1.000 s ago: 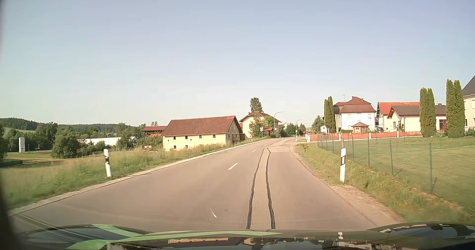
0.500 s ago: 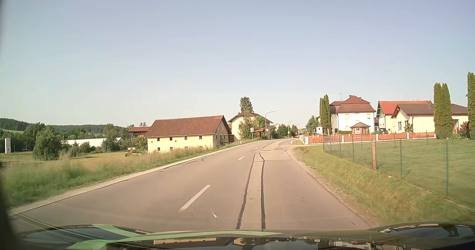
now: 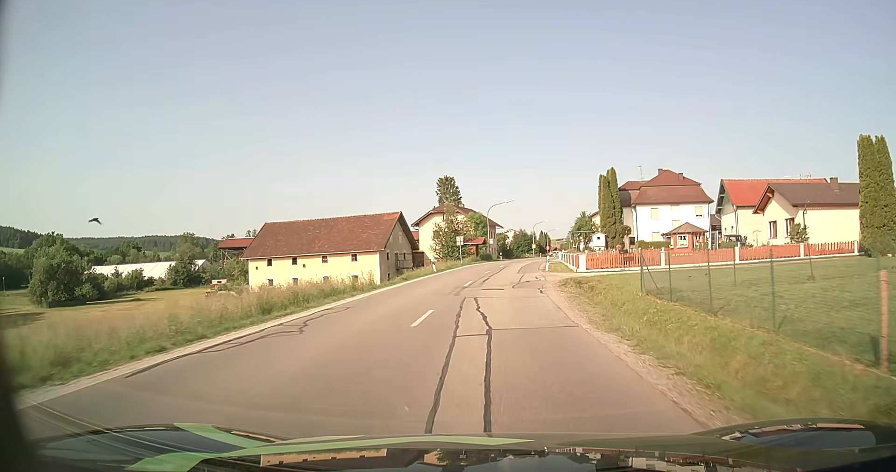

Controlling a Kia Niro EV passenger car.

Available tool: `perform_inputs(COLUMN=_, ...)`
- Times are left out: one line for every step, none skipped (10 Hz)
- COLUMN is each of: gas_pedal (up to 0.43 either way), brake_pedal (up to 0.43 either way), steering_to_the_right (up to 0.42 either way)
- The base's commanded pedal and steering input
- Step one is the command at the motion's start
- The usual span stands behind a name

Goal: Follow the waypoints while adhering to traffic rules and regulations

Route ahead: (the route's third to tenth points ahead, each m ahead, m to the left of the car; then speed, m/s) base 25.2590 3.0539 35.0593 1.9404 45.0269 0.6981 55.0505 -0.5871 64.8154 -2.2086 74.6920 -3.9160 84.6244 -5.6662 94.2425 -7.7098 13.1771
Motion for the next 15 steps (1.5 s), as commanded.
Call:
perform_inputs(gas_pedal=0.059, brake_pedal=0.000, steering_to_the_right=0.013)
perform_inputs(gas_pedal=0.059, brake_pedal=0.000, steering_to_the_right=0.012)
perform_inputs(gas_pedal=0.067, brake_pedal=0.000, steering_to_the_right=0.012)
perform_inputs(gas_pedal=0.079, brake_pedal=0.000, steering_to_the_right=0.013)
perform_inputs(gas_pedal=0.087, brake_pedal=0.000, steering_to_the_right=0.013)
perform_inputs(gas_pedal=0.118, brake_pedal=0.000, steering_to_the_right=0.012)
perform_inputs(gas_pedal=0.118, brake_pedal=0.000, steering_to_the_right=0.012)
perform_inputs(gas_pedal=0.130, brake_pedal=0.000, steering_to_the_right=0.009)
perform_inputs(gas_pedal=0.138, brake_pedal=0.000, steering_to_the_right=0.007)
perform_inputs(gas_pedal=0.110, brake_pedal=0.000, steering_to_the_right=0.007)
perform_inputs(gas_pedal=0.087, brake_pedal=0.000, steering_to_the_right=0.007)
perform_inputs(gas_pedal=0.087, brake_pedal=0.000, steering_to_the_right=0.007)
perform_inputs(gas_pedal=0.098, brake_pedal=0.000, steering_to_the_right=0.007)
perform_inputs(gas_pedal=0.118, brake_pedal=0.000, steering_to_the_right=0.008)
perform_inputs(gas_pedal=0.118, brake_pedal=0.000, steering_to_the_right=0.009)
